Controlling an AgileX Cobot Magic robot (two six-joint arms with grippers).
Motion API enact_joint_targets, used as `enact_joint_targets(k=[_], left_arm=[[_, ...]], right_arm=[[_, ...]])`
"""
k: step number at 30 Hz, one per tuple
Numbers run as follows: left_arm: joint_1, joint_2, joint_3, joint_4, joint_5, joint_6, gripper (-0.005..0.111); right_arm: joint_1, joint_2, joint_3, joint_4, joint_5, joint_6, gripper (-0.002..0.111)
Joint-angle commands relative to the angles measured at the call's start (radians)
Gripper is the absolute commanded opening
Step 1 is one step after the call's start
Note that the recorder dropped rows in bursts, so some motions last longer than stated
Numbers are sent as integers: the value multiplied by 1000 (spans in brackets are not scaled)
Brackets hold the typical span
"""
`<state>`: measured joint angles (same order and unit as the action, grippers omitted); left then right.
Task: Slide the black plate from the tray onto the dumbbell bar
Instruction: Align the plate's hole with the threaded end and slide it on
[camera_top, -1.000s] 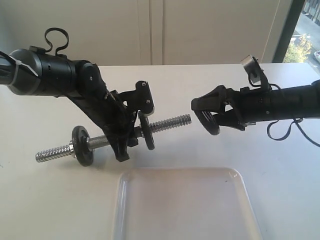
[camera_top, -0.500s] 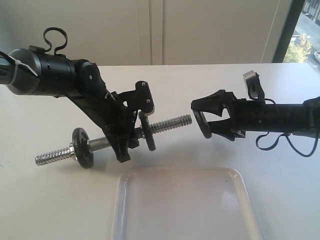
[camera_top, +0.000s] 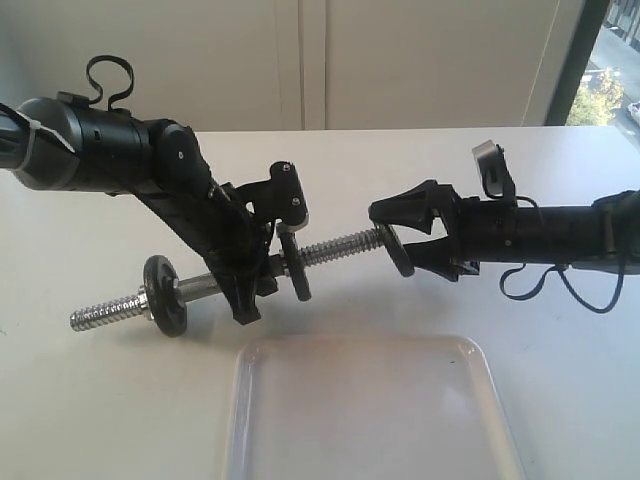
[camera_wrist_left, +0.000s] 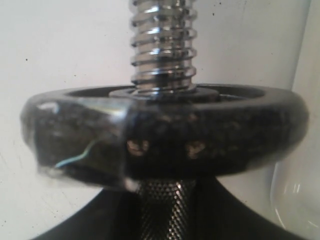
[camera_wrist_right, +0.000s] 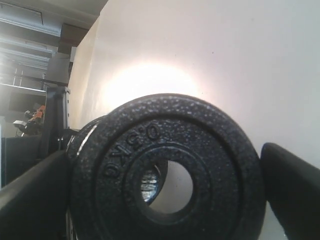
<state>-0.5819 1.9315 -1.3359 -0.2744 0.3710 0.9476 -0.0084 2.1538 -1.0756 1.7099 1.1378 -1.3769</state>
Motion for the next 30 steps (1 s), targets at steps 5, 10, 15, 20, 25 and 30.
enact_joint_targets(k=[5, 10, 15, 20, 25, 30], left_arm=[[0, -51, -21, -63, -62, -3, 0], [0, -51, -21, -63, -68, -3, 0], [0, -51, -21, -63, -93, -6, 0], [0, -51, -21, -64, -90, -6, 0], [0, -65, -21, -64, -91, -6, 0], [0, -71, -21, -64, -88, -8, 0]], right_arm=[[8, -69, -20, 35, 83, 1, 0], [15, -69, -20, 35, 83, 1, 0], [35, -69, -20, 35, 83, 1, 0], [36, -69, -20, 35, 83, -7, 0], [36, -69, -20, 35, 83, -13, 0], [36, -69, -20, 35, 83, -13, 0]])
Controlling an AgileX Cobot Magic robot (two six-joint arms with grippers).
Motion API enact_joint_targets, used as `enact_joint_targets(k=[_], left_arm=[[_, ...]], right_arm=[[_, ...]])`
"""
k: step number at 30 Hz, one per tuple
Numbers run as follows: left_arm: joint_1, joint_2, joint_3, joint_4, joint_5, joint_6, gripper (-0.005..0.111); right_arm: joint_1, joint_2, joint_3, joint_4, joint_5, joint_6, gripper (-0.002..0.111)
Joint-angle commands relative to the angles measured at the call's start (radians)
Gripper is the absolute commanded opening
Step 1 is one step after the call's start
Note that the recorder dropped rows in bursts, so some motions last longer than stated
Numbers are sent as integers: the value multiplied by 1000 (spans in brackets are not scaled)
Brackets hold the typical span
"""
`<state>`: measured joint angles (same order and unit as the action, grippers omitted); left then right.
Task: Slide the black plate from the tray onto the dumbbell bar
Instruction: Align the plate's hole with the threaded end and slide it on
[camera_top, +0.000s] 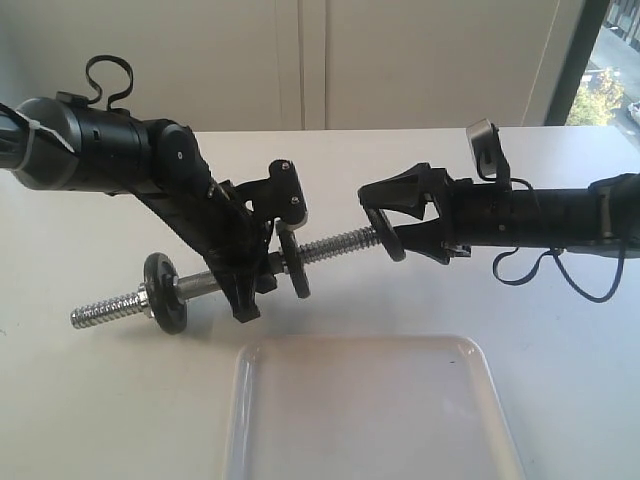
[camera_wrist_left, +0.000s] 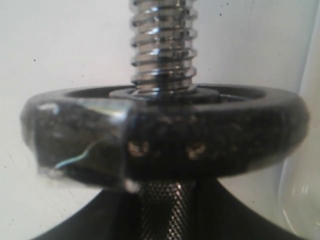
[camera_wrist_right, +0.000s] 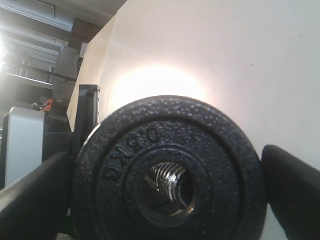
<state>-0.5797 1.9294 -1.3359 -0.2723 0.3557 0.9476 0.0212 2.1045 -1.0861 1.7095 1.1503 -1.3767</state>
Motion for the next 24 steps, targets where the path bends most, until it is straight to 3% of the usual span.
enact_joint_targets(k=[1, 9, 24], left_arm=[[-2, -69, -21, -66, -68, -8, 0], [-2, -69, -21, -66, -53, -8, 0], [-2, -69, -21, -69, -53, -6, 0]], right_arm=[[6, -20, -10, 35, 71, -13, 0], [-35, -20, -10, 35, 71, -13, 0], [-15, -20, -12, 35, 71, -9, 0]])
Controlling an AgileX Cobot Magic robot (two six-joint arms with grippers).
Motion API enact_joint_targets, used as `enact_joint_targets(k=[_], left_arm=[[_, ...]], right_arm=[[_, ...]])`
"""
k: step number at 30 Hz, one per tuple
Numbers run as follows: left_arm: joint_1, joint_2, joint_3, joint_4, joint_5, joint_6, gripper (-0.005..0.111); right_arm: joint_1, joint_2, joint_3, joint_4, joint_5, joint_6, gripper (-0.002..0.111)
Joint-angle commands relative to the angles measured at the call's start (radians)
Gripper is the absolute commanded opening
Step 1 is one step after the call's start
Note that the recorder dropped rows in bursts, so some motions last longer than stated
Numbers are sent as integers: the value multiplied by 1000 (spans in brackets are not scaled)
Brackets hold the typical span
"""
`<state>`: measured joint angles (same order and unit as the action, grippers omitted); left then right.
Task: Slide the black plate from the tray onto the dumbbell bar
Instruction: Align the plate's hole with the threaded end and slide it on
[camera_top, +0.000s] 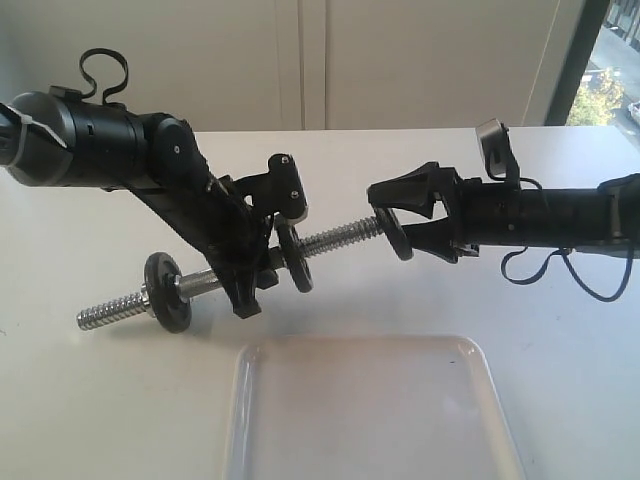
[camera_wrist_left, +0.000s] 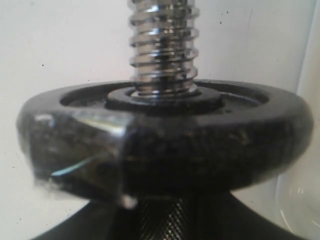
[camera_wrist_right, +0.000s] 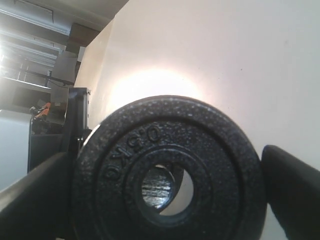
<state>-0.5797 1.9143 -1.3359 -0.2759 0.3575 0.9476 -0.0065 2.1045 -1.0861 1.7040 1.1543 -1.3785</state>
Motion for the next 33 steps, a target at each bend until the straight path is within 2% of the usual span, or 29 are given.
enact_joint_targets(k=[1, 33], left_arm=[[-2, -54, -21, -67, -57, -6, 0], [-2, -50, -21, -83, -77, -6, 0]], right_arm=[[16, -20, -14, 40, 67, -7, 0], [25, -46, -29, 40, 67, 10, 0]])
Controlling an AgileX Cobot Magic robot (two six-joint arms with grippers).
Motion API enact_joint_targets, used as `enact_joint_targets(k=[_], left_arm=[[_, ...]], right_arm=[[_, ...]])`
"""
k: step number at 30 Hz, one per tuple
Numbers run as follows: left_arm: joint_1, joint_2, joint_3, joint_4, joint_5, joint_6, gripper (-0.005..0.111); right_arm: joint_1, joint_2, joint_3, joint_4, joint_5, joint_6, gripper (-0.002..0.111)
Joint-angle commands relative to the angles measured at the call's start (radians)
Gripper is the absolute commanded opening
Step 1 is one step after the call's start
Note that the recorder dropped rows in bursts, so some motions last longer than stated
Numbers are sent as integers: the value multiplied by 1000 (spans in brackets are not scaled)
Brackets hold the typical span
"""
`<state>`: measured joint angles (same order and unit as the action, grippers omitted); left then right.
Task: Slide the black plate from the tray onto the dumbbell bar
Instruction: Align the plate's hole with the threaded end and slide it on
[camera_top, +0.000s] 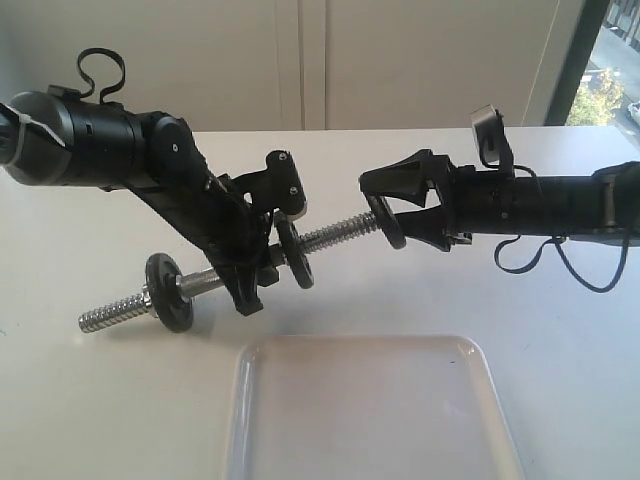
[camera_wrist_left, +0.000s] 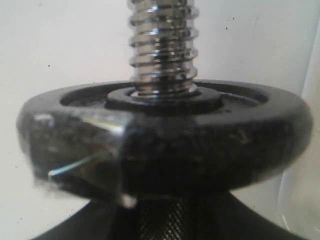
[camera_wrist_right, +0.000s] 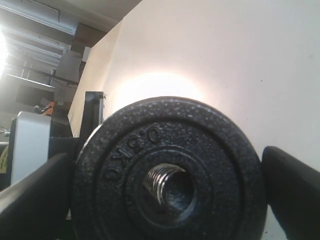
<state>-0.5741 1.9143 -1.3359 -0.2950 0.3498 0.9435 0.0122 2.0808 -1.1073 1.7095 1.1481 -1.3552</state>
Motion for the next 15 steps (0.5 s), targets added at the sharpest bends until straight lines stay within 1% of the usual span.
enact_joint_targets(k=[1, 15], left_arm=[[-8, -50, -21, -64, -72, -2, 0], [-8, -52, -21, -64, -77, -2, 0]], right_arm=[[6, -20, -8, 35, 73, -14, 0], [6, 38, -8, 35, 73, -23, 0]])
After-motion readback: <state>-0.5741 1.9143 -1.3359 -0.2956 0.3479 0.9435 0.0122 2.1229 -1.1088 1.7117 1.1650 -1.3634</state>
